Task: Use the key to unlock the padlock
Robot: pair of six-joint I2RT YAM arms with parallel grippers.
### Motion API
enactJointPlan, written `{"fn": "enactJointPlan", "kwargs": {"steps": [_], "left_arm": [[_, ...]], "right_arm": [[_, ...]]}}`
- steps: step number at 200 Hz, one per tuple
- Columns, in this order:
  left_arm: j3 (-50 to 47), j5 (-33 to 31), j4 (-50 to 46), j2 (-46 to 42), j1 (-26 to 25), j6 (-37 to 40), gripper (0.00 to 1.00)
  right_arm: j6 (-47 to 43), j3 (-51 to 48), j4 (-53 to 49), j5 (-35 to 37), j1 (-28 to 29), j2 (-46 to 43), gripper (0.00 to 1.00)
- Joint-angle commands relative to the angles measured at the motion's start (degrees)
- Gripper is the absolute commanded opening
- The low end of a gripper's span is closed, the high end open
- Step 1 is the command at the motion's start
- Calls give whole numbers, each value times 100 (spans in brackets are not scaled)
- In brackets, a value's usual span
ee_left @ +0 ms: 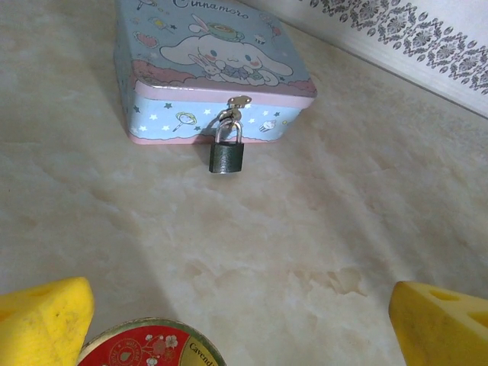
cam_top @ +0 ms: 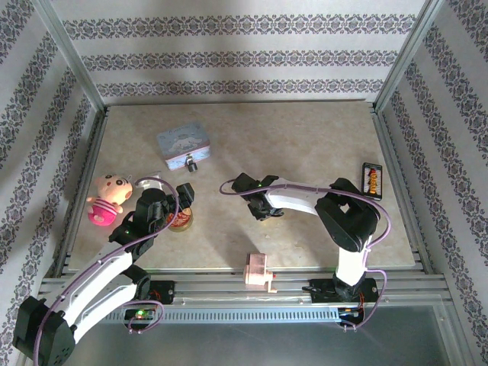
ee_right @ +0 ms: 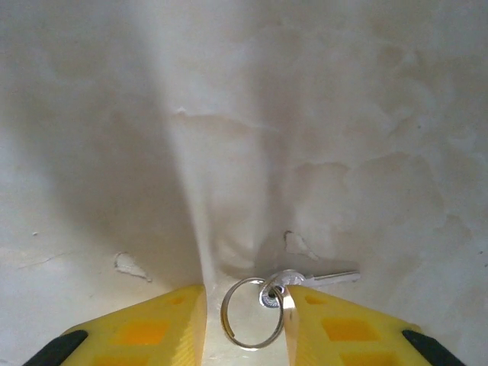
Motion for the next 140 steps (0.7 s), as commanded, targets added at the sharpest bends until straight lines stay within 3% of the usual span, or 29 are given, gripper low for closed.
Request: {"fn": "enactJointPlan", "kwargs": {"steps": [1, 52, 71, 140], "left_arm": [[-50, -38, 125, 14, -46, -92, 99], [-9, -19, 139, 39, -46, -75, 99], [10, -10, 130, 41, -46, -67, 99], [-22, 33, 166, 40, -52, -77, 99]], "right_arm": [[80, 31, -188, 231, -73, 53, 32], [134, 21, -206, 194, -109, -61, 33], [220, -27, -174, 29, -145, -160, 42], [871, -487, -195, 106, -417, -550, 42]]}}
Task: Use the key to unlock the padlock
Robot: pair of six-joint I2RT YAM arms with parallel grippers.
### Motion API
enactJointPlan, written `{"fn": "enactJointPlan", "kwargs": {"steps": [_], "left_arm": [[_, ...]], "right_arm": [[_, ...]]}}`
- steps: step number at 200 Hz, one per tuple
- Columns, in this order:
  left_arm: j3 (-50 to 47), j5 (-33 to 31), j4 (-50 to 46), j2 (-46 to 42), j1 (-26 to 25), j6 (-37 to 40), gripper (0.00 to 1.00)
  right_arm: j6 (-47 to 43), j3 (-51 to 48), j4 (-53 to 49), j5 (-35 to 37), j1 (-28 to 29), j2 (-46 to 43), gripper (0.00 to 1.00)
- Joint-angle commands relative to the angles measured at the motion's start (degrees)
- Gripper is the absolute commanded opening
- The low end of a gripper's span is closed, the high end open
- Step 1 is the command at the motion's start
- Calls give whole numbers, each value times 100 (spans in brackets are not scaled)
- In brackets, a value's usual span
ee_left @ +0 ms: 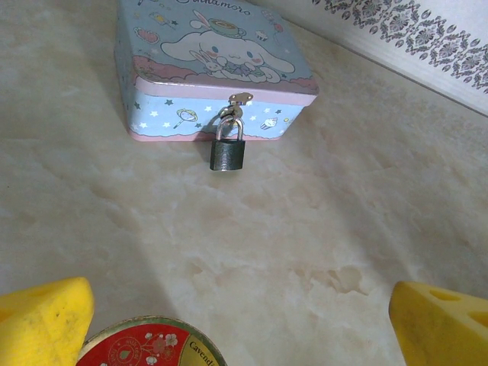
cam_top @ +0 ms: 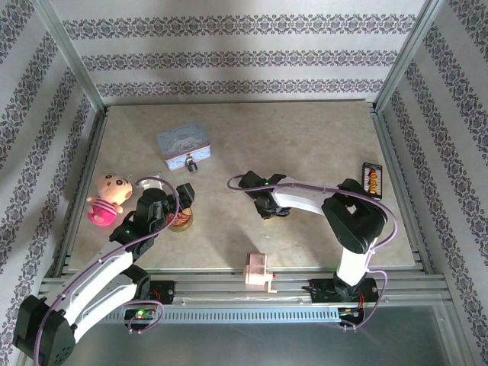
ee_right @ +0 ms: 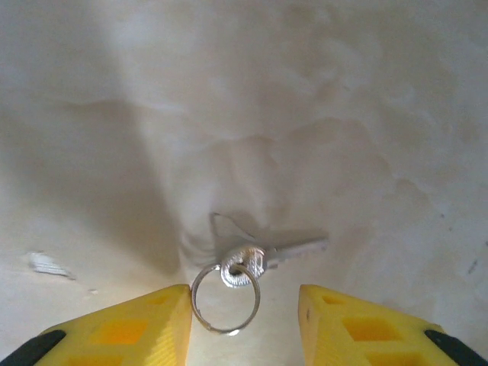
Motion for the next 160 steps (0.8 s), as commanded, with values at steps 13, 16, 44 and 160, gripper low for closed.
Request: {"fn": "enactJointPlan", "kwargs": {"steps": [13, 16, 44, 160], "left_arm": [[-32, 27, 165, 5, -52, -40, 99], [-33, 23, 174, 5, -50, -40, 99], [-50, 23, 195, 11, -49, -66, 99], [-138, 81, 280, 5, -46, -105, 99]], "right_arm": [[431, -231, -214, 125, -140, -318, 42], [446, -245, -236, 135, -136, -340, 41], [605, -422, -298, 160, -140, -651, 42], [2211, -861, 771, -184, -334, -1139, 55]]}}
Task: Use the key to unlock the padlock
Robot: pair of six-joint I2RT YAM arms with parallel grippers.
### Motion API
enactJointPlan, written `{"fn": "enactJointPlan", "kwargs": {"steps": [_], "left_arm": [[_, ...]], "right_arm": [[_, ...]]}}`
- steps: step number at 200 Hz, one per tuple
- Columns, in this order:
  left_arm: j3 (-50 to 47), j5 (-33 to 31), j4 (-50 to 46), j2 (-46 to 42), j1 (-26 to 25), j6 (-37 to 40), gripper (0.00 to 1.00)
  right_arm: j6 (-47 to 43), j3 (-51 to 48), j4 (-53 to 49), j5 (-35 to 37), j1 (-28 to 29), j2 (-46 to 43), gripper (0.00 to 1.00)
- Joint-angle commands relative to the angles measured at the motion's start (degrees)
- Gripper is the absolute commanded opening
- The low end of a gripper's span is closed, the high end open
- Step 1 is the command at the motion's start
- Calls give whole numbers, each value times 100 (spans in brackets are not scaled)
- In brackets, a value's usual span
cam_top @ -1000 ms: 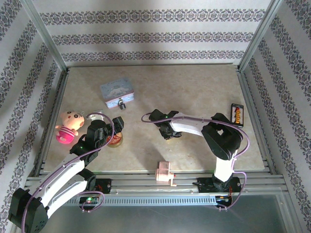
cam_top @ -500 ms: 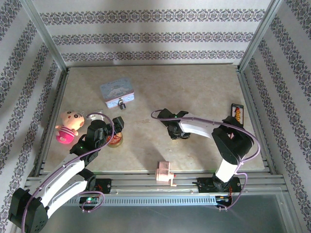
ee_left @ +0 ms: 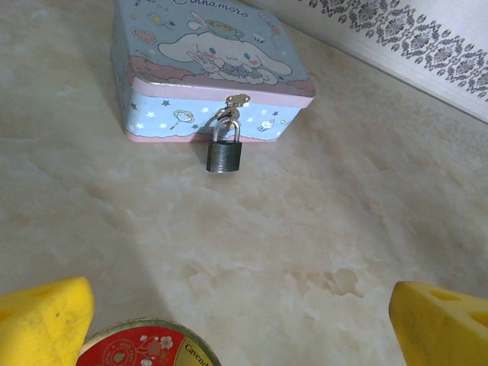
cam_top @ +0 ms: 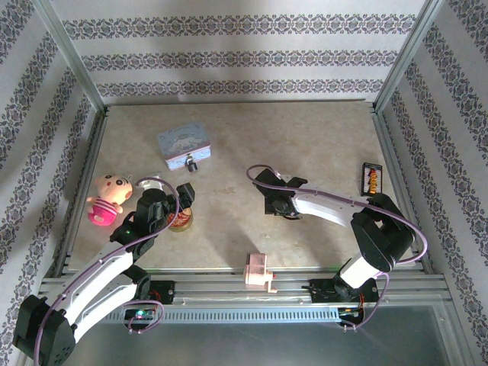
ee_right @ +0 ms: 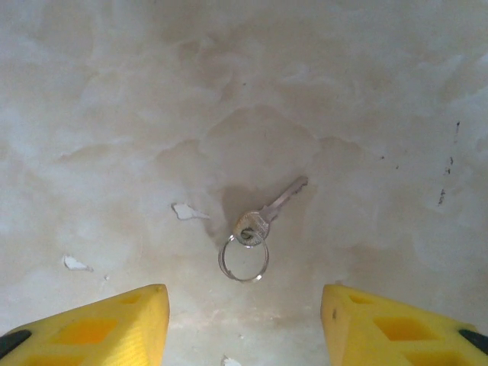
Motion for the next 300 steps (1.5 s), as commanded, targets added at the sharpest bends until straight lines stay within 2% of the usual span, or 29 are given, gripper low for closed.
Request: {"fn": "enactJointPlan", "kwargs": {"steps": [1, 71, 129, 203, 300], "left_arm": [[-64, 56, 156, 3, -50, -60, 99], [-150, 42, 285, 26, -47, -49, 99], [-143, 67, 298, 48, -46, -40, 99], [-108, 96, 316, 82, -51, -32, 99], [-29, 129, 347, 171, -49, -3, 99]], "right_arm": [[639, -99, 223, 71, -113, 54, 55], [872, -132, 374, -27, -165, 509, 54], [1000, -329, 548, -181, -150, 623, 49], [986, -493, 515, -64, -183, 511, 31], [875, -622, 778, -26, -320, 224, 31]]}}
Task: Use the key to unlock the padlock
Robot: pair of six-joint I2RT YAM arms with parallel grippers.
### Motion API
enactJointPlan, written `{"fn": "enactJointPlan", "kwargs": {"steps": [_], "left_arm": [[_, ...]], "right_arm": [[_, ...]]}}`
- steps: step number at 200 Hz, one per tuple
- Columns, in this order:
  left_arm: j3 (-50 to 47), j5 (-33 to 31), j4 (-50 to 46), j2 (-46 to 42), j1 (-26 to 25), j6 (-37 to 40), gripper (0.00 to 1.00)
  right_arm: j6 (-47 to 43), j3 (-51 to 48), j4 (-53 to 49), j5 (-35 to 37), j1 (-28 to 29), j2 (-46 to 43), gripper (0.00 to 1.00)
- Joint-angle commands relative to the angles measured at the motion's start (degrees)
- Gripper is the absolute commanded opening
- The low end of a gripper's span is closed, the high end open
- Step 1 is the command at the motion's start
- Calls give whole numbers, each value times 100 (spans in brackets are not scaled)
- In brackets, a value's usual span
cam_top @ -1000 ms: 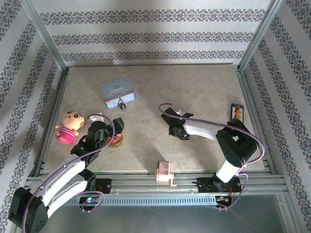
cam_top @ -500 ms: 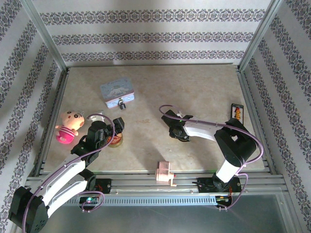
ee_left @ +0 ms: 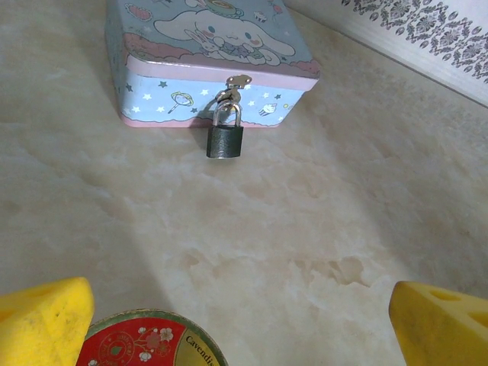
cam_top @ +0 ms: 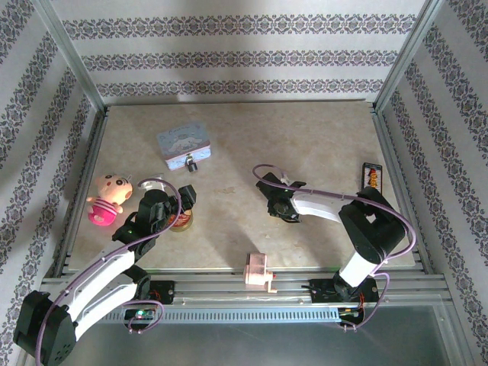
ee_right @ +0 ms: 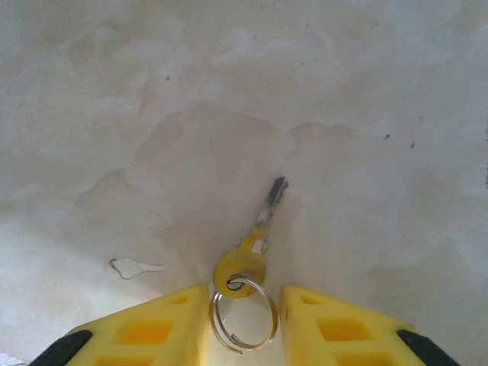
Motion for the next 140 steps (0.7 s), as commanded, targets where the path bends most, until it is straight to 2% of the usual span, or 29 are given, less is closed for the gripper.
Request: {"fn": "enactJointPlan", "kwargs": {"steps": [1, 28, 87, 101, 140], "left_arm": [[82, 25, 181, 11, -47, -2, 99], [75, 23, 178, 17, -50, -16, 99], [52, 94, 205, 10, -50, -33, 99], [48, 92, 204, 15, -45, -34, 99], [64, 129, 206, 12, -45, -57, 99]], "right_arm": [[-54, -149, 20, 78, -77, -161, 32], [-39, -262, 275, -54, -121, -259, 35], [114, -467, 558, -99, -200, -330, 33], [115, -476, 583, -110, -196, -340, 24], [27, -416, 486, -37, -195, -335, 13]]}}
